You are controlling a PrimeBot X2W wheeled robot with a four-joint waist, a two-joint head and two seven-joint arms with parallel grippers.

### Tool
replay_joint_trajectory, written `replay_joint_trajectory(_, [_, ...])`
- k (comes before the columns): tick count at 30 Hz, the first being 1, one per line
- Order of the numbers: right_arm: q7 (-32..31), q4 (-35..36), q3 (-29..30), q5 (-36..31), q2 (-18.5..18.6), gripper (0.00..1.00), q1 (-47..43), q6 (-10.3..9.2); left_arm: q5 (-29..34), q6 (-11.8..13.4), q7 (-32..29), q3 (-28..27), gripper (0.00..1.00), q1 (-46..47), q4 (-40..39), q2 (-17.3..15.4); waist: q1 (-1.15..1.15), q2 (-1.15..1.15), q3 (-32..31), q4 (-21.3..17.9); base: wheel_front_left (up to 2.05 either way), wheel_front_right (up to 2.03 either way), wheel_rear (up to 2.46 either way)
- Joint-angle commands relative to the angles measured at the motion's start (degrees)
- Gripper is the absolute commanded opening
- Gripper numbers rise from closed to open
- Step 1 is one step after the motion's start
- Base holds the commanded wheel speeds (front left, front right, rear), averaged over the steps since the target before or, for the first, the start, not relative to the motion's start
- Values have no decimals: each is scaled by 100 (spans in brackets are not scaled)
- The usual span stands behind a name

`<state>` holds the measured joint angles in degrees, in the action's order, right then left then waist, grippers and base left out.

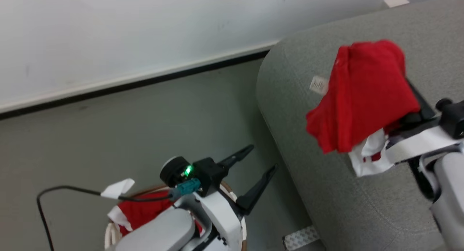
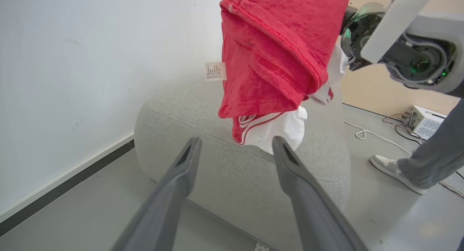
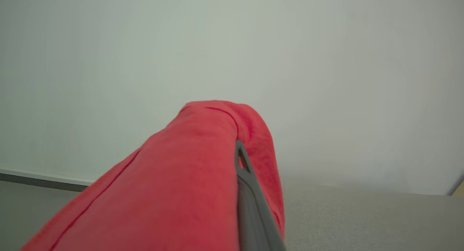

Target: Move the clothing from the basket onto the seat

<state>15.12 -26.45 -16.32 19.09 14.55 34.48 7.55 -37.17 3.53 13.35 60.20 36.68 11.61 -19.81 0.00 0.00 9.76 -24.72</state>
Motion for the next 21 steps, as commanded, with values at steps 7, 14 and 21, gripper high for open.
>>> replay_joint_trajectory(7, [-375,55,1091,-300,650,0,1452,-12,366,-198,-393,-173,100,1102,-499,-435,0,0,2174,602,0,0,0])
replay_joint_trajectory(14, [-843,-378,1803,-502,1493,0,2655,-12,567,-316,-505,-308,100,1795,-779,-481,0,0,3092,1001,0,0,0])
replay_joint_trajectory(21, [-879,-1270,2815,-1281,1855,0,2969,-13,706,-357,-424,-321,100,2163,-1026,-294,0,0,3664,1367,0,0,0])
